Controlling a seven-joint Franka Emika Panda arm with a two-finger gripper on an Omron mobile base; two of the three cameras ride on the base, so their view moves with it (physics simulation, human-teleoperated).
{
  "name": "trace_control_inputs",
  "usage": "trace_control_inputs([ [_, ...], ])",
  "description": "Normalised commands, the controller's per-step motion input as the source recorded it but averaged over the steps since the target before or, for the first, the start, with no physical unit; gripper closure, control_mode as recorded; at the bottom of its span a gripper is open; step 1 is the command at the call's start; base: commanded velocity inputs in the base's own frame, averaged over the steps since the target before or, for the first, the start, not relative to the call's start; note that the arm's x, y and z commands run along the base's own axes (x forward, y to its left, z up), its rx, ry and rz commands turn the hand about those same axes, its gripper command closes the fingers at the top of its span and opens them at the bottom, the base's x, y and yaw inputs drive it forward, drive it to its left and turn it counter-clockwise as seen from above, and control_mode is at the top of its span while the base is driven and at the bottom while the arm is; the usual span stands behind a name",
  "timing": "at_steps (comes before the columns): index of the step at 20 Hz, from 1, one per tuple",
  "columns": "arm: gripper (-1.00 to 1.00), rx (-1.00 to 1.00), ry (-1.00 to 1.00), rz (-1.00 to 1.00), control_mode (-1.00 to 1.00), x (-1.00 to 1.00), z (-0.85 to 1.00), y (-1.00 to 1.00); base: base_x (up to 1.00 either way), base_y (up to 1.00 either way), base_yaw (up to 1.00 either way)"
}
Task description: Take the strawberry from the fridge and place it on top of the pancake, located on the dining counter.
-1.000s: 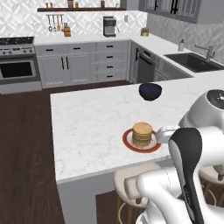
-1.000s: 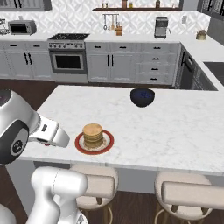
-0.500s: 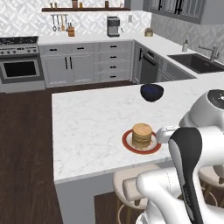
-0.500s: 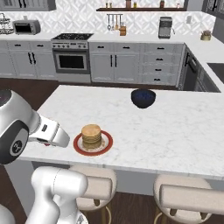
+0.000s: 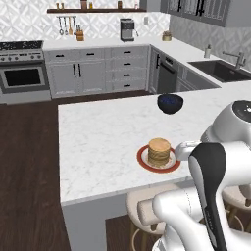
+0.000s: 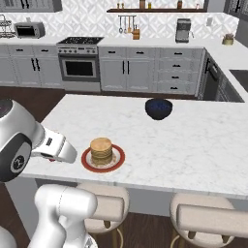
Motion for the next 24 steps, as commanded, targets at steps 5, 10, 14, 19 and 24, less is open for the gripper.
trace_control_inputs([
  [5, 1.0, 0.0, 0.0, 0.0, -1.0, 0.37, 0.04, 0.0, 0.28, 0.0, 0.01],
  [10, 1.0, -0.01, 0.03, 0.0, -1.0, 1.0, 0.09, 0.0, 0.0, 0.0, 0.0],
  [14, 1.0, 0.0, 0.04, 0.03, -1.0, 1.0, -0.12, 0.01, 0.0, 0.0, 0.0],
  [19, 1.0, 0.0, 0.06, 0.0, -1.0, 1.0, -0.29, -0.02, 0.0, 0.0, 0.0],
  [24, 1.0, 0.0, 0.02, 0.0, -1.0, 0.96, -0.34, -0.06, 0.0, 0.0, 0.0],
])
